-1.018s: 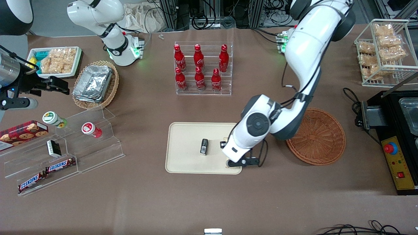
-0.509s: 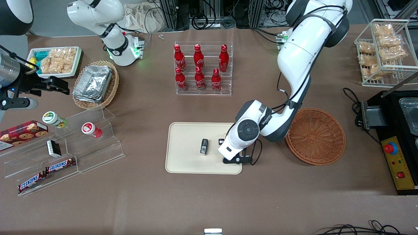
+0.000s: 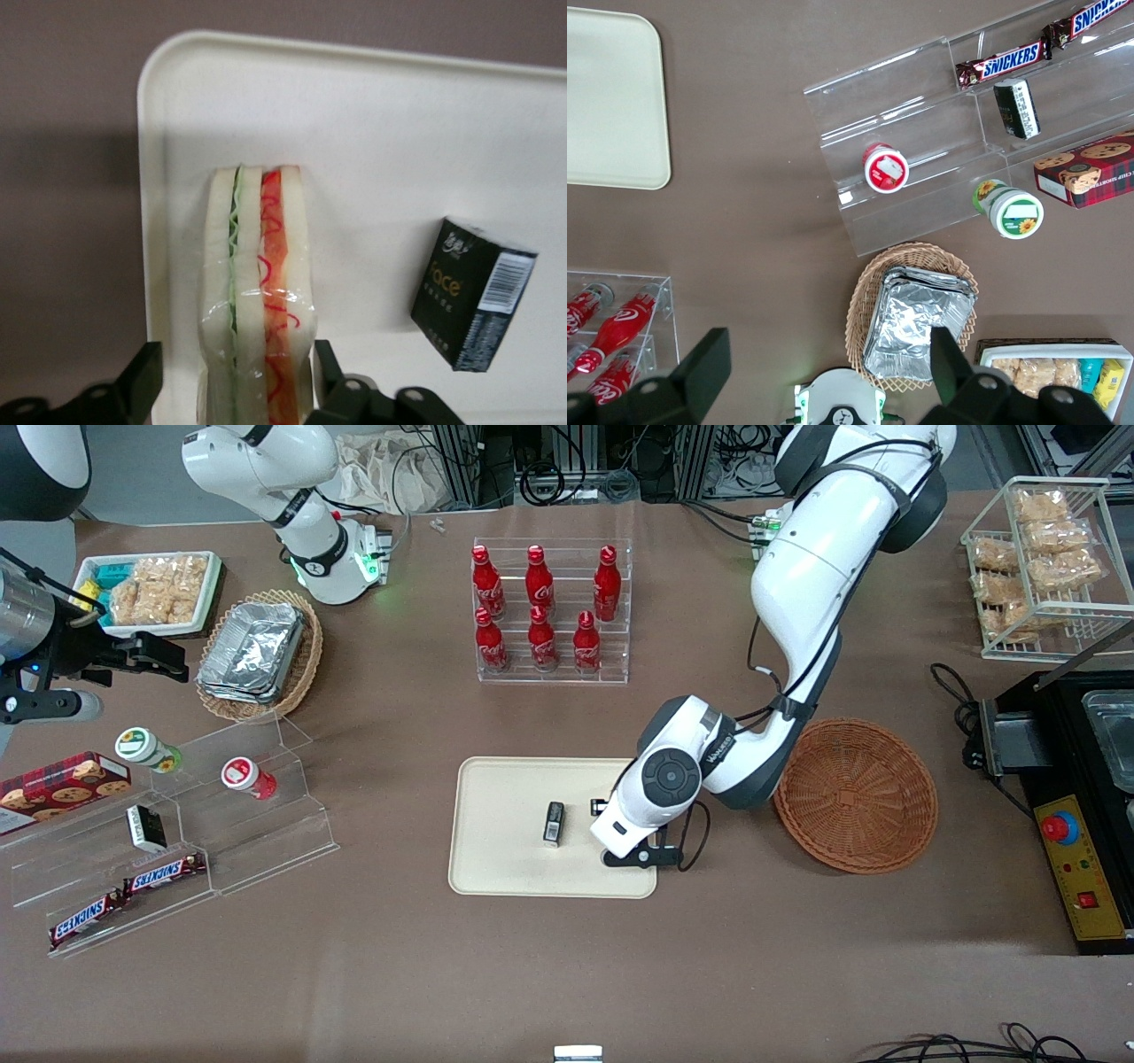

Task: Place sandwich from basket to tray

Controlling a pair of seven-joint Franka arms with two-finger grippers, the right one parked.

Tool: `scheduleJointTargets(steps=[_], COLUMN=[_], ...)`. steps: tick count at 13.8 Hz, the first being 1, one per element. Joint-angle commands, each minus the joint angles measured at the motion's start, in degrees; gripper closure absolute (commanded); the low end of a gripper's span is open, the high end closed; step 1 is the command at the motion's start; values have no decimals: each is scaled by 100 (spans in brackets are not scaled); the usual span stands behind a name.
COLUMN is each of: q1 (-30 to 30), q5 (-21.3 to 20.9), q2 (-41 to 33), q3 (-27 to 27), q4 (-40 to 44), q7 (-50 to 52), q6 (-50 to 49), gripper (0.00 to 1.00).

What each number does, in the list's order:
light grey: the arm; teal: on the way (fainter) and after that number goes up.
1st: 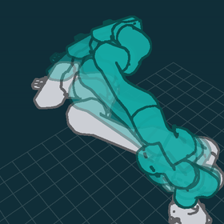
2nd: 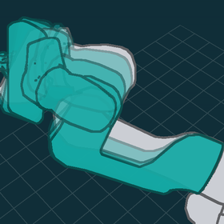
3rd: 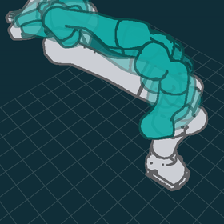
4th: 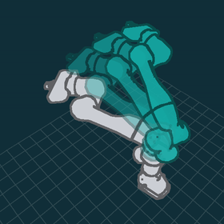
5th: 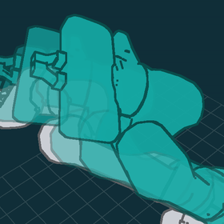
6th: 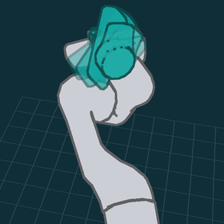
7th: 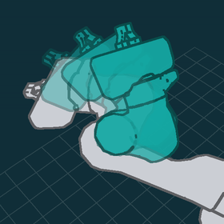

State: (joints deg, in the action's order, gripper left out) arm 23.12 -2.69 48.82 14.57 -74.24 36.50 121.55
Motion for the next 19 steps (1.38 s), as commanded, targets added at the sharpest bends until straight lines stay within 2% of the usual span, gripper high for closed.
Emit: scheduleJointTargets(steps=[1, 4, 7, 9, 11, 12, 15, 19], q1=[-114, -404, -903, -1273, -1817, -1994, -2618, -3418], q5=[-38, -64, -65, 6, -3, 41, 146, 436], q2=[-590, -1302, -2075, -2655, -3270, -3595, -4545, -5214], q3=[-42, -42, -42, -42, -33, -42, -42, -50], q4=[-30, -38, -73, -169, -730, -1055, -2197, -3140], q7=[24, -29, -73, -256, -580, -1052, -1697, -3164], q6=[-507, -1446, -2860, -3233, -3129, -2980, -2269, -1881], gripper=[0, 0, 0, 0, 0, 0, 0, 0])
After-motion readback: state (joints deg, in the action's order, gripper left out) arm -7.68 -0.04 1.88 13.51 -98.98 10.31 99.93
